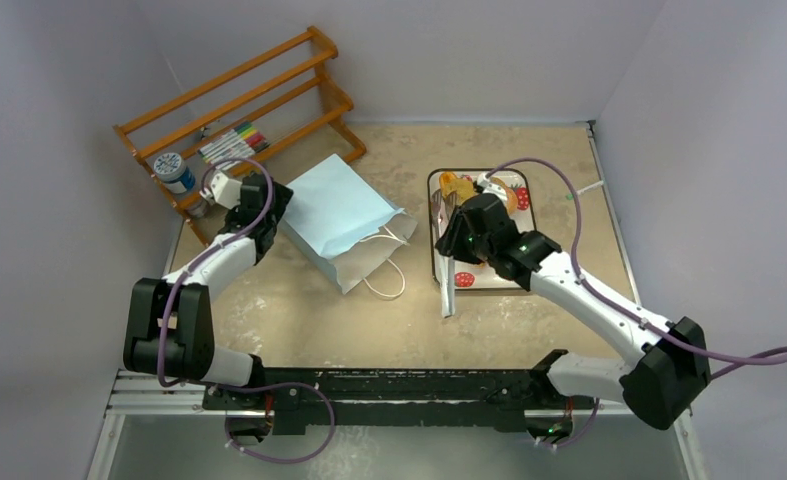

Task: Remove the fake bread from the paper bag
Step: Place the fake bread in the container, then take out the fake bread from the paper bag.

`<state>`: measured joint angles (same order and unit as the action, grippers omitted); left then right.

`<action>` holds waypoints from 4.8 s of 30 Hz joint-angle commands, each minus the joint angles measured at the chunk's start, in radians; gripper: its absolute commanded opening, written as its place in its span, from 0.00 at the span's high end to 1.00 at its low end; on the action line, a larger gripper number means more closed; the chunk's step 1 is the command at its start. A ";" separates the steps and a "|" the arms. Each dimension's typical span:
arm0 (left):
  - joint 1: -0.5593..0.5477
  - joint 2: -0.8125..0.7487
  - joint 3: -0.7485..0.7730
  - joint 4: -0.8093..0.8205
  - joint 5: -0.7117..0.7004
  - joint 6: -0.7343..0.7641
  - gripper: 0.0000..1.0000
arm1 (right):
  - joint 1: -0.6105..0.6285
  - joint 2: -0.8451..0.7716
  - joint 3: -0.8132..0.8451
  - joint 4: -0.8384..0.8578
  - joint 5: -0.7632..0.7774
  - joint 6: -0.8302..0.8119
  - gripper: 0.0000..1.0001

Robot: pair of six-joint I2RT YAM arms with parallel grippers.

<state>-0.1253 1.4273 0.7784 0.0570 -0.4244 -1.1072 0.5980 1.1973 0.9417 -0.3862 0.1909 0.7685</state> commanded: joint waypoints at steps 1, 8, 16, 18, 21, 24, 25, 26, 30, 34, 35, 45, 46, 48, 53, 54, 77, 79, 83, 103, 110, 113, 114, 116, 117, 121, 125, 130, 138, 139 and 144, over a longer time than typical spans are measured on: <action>0.006 -0.025 0.050 0.017 -0.022 0.009 0.24 | 0.071 -0.037 -0.004 0.096 0.045 0.009 0.58; 0.006 -0.010 0.080 0.013 -0.031 -0.003 0.24 | 0.168 -0.062 -0.062 0.073 0.015 0.041 0.58; 0.007 0.039 0.128 -0.004 -0.033 -0.012 0.24 | 0.282 -0.064 -0.135 0.060 -0.037 0.141 0.59; 0.006 0.053 0.138 -0.005 -0.030 -0.014 0.24 | 0.317 -0.045 -0.145 0.070 -0.053 0.160 0.60; 0.006 0.071 0.154 -0.011 -0.027 -0.012 0.24 | 0.369 -0.007 -0.142 0.090 -0.058 0.177 0.60; 0.007 0.089 0.180 -0.022 -0.027 0.003 0.24 | 0.404 0.043 -0.138 0.137 -0.065 0.187 0.60; 0.006 0.095 0.192 -0.034 -0.027 0.012 0.24 | 0.413 0.063 -0.138 0.159 -0.069 0.190 0.60; 0.006 0.100 0.203 -0.043 -0.026 0.021 0.24 | 0.419 0.082 -0.136 0.194 -0.071 0.190 0.60; 0.007 0.102 0.216 -0.060 -0.031 0.046 0.24 | 0.427 0.187 -0.099 0.282 -0.067 0.166 0.60; 0.007 0.118 0.248 -0.090 -0.033 0.088 0.24 | 0.425 0.295 -0.018 0.330 -0.048 0.144 0.60; 0.007 0.126 0.263 -0.104 -0.035 0.100 0.24 | 0.426 0.323 0.004 0.334 -0.046 0.136 0.60; 0.007 0.149 0.274 -0.103 -0.015 0.163 0.24 | 0.417 0.521 0.164 0.427 0.024 0.080 0.58; 0.007 0.152 0.273 -0.104 -0.014 0.165 0.24 | 0.415 0.547 0.183 0.436 0.022 0.075 0.58; 0.007 0.154 0.266 -0.094 -0.007 0.167 0.24 | 0.411 0.596 0.217 0.456 0.023 0.069 0.57; 0.007 0.175 0.268 -0.084 0.006 0.168 0.24 | 0.376 0.687 0.286 0.497 0.021 0.072 0.56; 0.007 0.179 0.271 -0.086 0.009 0.169 0.24 | 0.366 0.695 0.293 0.502 0.022 0.079 0.56; 0.007 0.247 0.280 -0.066 0.029 0.127 0.25 | 0.177 0.893 0.495 0.571 -0.236 0.086 0.49; 0.007 0.249 0.283 -0.066 0.030 0.127 0.26 | 0.162 0.907 0.508 0.578 -0.263 0.094 0.49; 0.007 0.250 0.282 -0.069 0.030 0.128 0.26 | 0.142 0.936 0.559 0.551 -0.298 0.094 0.48; 0.007 0.255 0.251 -0.068 0.032 0.145 0.26 | 0.079 1.137 0.908 0.412 -0.399 0.071 0.47; 0.007 0.256 0.257 -0.069 0.030 0.146 0.26 | 0.072 1.166 0.952 0.382 -0.422 0.057 0.70; 0.007 0.253 0.257 -0.069 0.030 0.136 0.26 | 0.071 1.142 0.894 0.401 -0.430 0.057 0.87; 0.007 0.253 0.257 -0.068 0.030 0.132 0.26 | 0.070 1.132 0.871 0.411 -0.432 0.059 0.90; 0.007 0.253 0.259 -0.064 0.033 0.125 0.26 | 0.070 1.111 0.829 0.423 -0.434 0.061 0.98; 0.007 0.254 0.261 -0.062 0.035 0.122 0.26 | 0.070 1.098 0.809 0.427 -0.437 0.060 1.00; 0.006 0.259 0.287 -0.074 0.040 0.118 0.26 | 0.069 1.038 0.722 0.452 -0.415 0.058 1.00; 0.005 0.272 0.315 -0.086 0.047 0.115 0.26 | 0.077 0.967 0.642 0.457 -0.406 0.052 1.00; -0.004 0.298 0.337 -0.100 0.053 0.107 0.26 | 0.097 0.905 0.554 0.446 -0.395 0.055 1.00; -0.027 0.330 0.370 -0.103 0.043 0.096 0.27 | 0.143 0.810 0.451 0.411 -0.368 0.051 1.00; -0.030 0.333 0.375 -0.103 0.044 0.094 0.27 | 0.150 0.796 0.436 0.406 -0.360 0.048 1.00; -0.043 0.337 0.390 -0.101 0.041 0.083 0.27 | 0.192 0.691 0.325 0.398 -0.330 0.054 1.00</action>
<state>-0.1547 1.7546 1.1267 -0.0486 -0.3710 -1.0115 0.7528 2.0083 1.3205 0.0013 -0.1665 0.8261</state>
